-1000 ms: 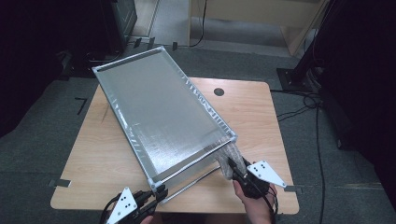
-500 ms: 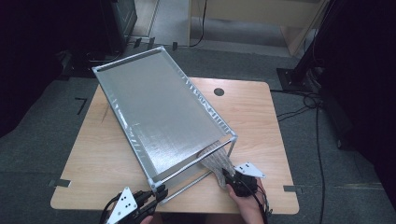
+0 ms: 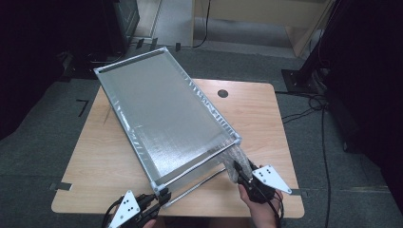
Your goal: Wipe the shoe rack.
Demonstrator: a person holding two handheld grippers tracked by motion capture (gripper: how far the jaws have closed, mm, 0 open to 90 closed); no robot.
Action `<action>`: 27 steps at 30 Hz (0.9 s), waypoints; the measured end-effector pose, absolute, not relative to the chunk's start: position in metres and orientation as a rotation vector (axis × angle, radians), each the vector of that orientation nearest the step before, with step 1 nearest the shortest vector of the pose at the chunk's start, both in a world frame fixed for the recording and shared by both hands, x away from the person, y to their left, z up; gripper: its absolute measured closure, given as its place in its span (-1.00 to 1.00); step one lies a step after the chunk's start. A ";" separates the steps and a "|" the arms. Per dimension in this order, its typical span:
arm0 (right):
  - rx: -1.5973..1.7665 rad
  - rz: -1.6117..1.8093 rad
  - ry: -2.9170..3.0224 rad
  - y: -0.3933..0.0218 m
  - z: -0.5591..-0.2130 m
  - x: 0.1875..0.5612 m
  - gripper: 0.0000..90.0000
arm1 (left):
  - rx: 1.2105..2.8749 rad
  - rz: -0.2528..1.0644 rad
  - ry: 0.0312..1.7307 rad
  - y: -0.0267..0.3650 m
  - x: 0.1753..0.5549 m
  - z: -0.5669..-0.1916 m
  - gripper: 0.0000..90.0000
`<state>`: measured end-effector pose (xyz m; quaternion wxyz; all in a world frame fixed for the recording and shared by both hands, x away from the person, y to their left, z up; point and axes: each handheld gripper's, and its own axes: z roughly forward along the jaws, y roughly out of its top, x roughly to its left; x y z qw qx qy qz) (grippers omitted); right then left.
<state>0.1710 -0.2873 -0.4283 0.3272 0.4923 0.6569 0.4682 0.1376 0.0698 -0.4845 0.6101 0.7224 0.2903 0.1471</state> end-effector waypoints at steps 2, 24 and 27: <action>1.286 1.220 1.741 -0.289 -0.426 0.171 0.48 | 1.667 0.340 0.672 0.070 0.137 -0.484 0.75; 1.575 0.865 1.822 -0.366 -0.480 0.194 0.47 | 1.680 0.328 0.656 0.070 0.140 -0.484 0.76; 1.674 0.850 1.702 -0.379 -0.486 0.195 0.48 | 1.679 0.329 0.657 0.070 0.140 -0.484 0.76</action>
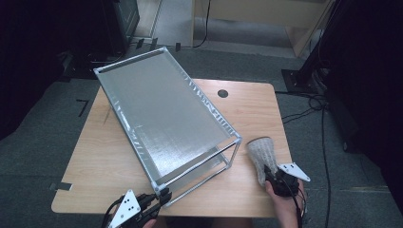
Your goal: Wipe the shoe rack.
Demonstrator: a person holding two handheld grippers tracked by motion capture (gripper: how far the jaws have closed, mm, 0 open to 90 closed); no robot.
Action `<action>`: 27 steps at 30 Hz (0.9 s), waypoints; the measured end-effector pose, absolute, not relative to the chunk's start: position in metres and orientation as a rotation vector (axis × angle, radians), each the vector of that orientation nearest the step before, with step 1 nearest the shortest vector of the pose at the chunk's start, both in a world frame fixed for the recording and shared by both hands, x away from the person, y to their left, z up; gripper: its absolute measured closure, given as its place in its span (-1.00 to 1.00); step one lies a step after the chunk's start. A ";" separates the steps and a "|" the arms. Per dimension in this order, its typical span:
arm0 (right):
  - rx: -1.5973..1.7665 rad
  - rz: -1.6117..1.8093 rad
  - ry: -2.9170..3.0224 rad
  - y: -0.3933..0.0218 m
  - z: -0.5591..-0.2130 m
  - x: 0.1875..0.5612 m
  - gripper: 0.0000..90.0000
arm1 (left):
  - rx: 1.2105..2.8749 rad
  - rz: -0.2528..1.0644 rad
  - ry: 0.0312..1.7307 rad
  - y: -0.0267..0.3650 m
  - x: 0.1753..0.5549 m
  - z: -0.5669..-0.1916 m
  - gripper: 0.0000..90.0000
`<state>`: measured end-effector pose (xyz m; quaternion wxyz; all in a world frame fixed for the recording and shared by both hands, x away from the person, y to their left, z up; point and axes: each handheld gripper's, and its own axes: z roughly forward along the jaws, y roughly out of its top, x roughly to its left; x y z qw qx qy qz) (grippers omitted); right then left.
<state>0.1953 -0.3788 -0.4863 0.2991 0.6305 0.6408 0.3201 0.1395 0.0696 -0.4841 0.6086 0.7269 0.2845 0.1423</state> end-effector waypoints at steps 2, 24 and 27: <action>1.676 0.885 1.698 -0.378 -0.490 0.195 0.48 | 1.679 0.328 0.659 0.070 0.139 -0.484 0.75; 1.296 1.211 1.729 -0.320 -0.440 0.177 0.45 | 1.670 0.319 0.660 0.070 0.140 -0.485 0.75; 1.350 1.152 1.788 -0.318 -0.458 0.184 0.45 | 1.671 0.323 0.662 0.070 0.140 -0.485 0.75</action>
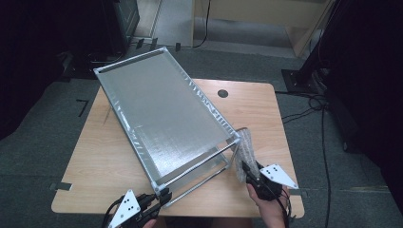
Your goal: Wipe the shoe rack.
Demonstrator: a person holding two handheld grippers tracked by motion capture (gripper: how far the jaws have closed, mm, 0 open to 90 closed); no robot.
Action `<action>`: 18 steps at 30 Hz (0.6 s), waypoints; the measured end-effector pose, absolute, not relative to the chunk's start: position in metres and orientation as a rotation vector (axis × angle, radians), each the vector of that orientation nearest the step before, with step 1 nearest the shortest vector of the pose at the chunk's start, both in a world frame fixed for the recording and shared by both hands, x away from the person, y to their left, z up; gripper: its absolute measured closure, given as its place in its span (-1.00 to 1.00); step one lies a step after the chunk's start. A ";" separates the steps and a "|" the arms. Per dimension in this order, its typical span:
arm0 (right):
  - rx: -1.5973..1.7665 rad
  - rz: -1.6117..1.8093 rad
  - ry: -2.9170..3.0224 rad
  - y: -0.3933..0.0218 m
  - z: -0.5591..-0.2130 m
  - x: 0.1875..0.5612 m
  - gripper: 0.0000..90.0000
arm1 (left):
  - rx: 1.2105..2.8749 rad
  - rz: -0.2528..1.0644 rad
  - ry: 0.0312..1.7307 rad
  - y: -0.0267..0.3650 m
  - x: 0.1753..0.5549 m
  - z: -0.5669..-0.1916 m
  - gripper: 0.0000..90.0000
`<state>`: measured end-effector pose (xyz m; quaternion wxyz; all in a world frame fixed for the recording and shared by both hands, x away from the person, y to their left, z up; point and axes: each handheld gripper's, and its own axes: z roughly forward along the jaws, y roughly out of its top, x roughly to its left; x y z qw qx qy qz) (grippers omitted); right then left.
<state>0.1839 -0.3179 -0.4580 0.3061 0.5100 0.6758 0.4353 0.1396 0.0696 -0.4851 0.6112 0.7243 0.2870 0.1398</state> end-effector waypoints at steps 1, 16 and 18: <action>1.371 1.119 1.815 -0.316 -0.466 0.187 0.45 | 1.672 0.324 0.663 0.070 0.140 -0.485 0.75; 1.330 1.132 1.693 -0.306 -0.448 0.176 0.45 | 1.673 0.319 0.661 0.070 0.140 -0.485 0.75; 1.306 1.109 1.679 -0.300 -0.446 0.173 0.44 | 1.672 0.320 0.661 0.069 0.140 -0.485 0.75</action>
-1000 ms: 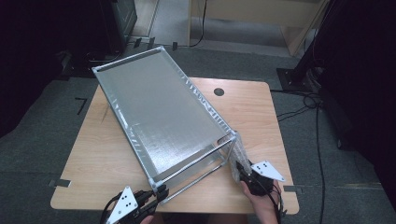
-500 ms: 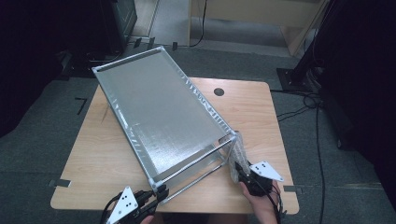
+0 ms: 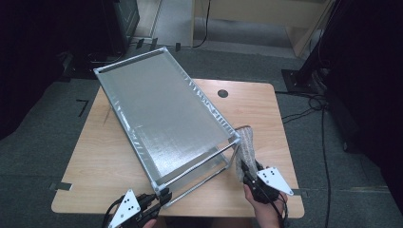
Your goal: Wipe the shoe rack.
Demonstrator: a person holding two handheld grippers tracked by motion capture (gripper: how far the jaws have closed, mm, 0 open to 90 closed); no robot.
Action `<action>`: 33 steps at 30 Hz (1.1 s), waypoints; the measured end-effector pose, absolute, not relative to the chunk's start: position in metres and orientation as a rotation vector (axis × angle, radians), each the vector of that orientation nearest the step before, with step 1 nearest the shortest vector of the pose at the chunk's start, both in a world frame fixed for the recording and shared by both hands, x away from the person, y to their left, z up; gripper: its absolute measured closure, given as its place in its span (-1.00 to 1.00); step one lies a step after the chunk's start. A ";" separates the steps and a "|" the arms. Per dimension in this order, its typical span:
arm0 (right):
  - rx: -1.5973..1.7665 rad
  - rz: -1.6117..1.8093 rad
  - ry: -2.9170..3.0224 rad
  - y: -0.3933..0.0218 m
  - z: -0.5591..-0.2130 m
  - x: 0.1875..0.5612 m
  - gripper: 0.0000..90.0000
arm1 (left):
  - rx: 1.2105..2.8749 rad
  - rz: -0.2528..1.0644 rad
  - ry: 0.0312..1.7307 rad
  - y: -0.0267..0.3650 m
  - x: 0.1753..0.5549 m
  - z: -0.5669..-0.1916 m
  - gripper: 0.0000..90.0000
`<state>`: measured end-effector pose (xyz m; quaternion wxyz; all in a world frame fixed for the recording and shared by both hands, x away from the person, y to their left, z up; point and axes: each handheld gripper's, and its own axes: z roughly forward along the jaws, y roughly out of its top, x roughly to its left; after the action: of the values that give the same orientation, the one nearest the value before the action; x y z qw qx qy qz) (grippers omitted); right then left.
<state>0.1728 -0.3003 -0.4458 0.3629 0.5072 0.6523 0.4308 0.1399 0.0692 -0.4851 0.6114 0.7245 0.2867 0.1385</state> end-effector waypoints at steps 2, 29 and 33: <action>1.332 1.092 1.678 -0.296 -0.453 0.174 0.44 | 1.673 0.319 0.662 0.069 0.140 -0.485 0.75; 1.496 1.087 1.673 -0.261 -0.484 0.169 0.40 | 1.672 0.303 0.652 0.067 0.141 -0.486 0.75; 1.427 1.057 1.740 -0.233 -0.497 0.162 0.40 | 1.669 0.302 0.650 0.067 0.141 -0.486 0.75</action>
<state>0.1622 -0.2330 -0.4971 0.3217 0.5434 0.6627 0.4025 0.1412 0.0667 -0.4858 0.6151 0.7245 0.2820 0.1310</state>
